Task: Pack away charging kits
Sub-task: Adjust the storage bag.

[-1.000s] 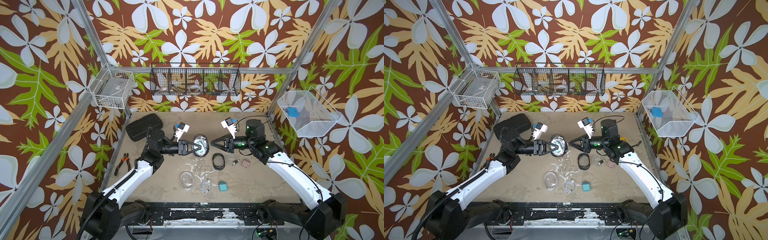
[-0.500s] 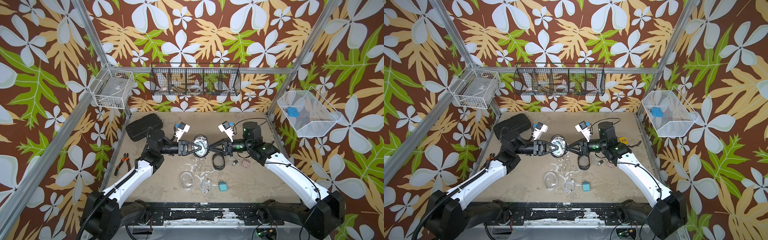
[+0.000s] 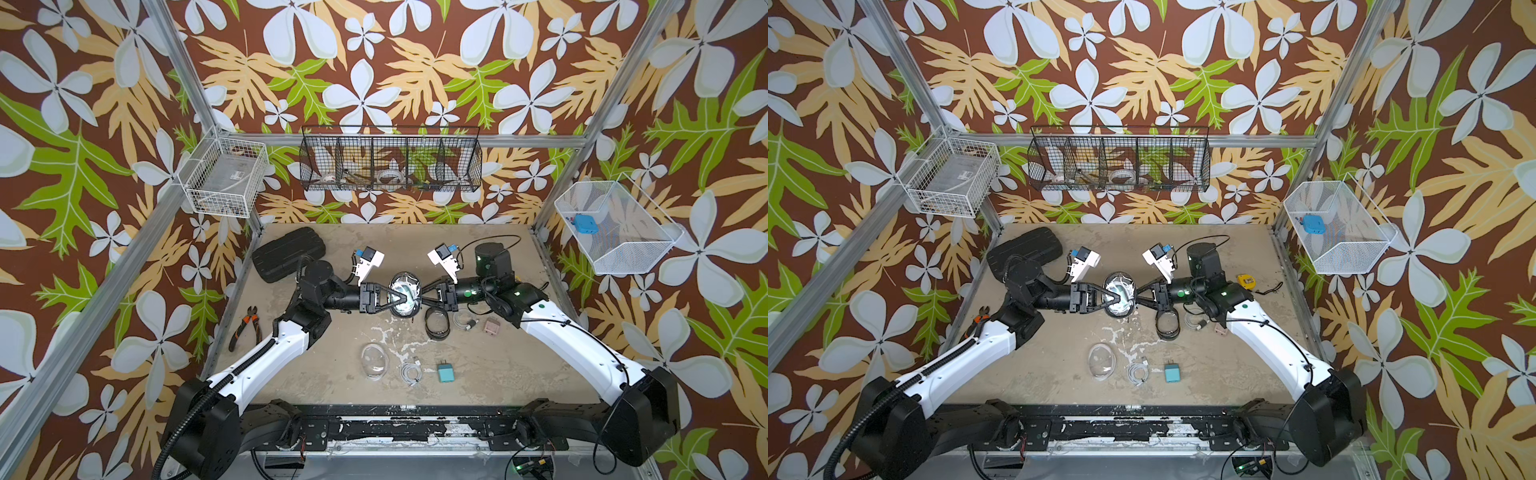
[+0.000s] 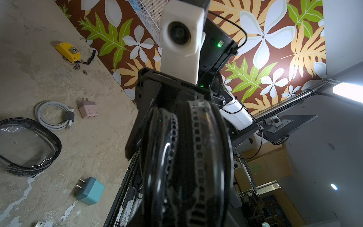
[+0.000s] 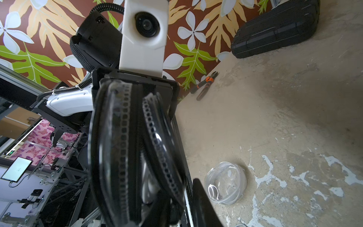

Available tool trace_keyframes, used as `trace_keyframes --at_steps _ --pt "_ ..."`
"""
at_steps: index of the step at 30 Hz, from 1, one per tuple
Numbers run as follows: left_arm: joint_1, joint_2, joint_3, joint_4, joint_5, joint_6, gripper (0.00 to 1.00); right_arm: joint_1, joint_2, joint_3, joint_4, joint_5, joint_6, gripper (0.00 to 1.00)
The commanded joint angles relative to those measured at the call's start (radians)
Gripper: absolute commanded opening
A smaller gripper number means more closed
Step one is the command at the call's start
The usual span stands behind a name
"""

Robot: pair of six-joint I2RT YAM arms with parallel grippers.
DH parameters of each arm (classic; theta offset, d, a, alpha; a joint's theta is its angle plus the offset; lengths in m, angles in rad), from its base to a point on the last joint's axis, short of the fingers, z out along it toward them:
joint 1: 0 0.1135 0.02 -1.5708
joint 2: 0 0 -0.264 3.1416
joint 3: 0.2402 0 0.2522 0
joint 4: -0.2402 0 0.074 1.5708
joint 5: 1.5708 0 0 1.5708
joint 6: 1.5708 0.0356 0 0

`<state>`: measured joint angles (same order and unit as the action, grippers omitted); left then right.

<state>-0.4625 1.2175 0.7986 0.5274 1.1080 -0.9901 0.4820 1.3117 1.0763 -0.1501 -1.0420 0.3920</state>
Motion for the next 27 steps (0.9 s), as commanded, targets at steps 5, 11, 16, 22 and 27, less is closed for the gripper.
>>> trace_keyframes --at_steps 5,11,16,22,27 --pt "-0.004 0.008 0.005 -0.009 -0.031 0.038 0.37 0.058 0.005 0.055 -0.023 0.1 -0.02 0.0" --pt "-0.004 0.02 -0.001 -0.042 -0.085 0.056 0.46 0.059 -0.016 0.074 -0.07 0.196 -0.016 0.0" --pt "-0.004 0.027 -0.002 -0.051 -0.109 0.056 0.28 0.06 -0.024 0.071 -0.076 0.215 -0.013 0.0" --pt "-0.001 0.014 0.014 -0.129 -0.2 0.097 0.13 0.059 -0.02 0.092 -0.147 0.268 -0.024 0.0" --pt "-0.001 -0.009 0.015 -0.163 -0.291 0.112 0.11 0.059 -0.035 0.126 -0.235 0.348 -0.027 0.09"
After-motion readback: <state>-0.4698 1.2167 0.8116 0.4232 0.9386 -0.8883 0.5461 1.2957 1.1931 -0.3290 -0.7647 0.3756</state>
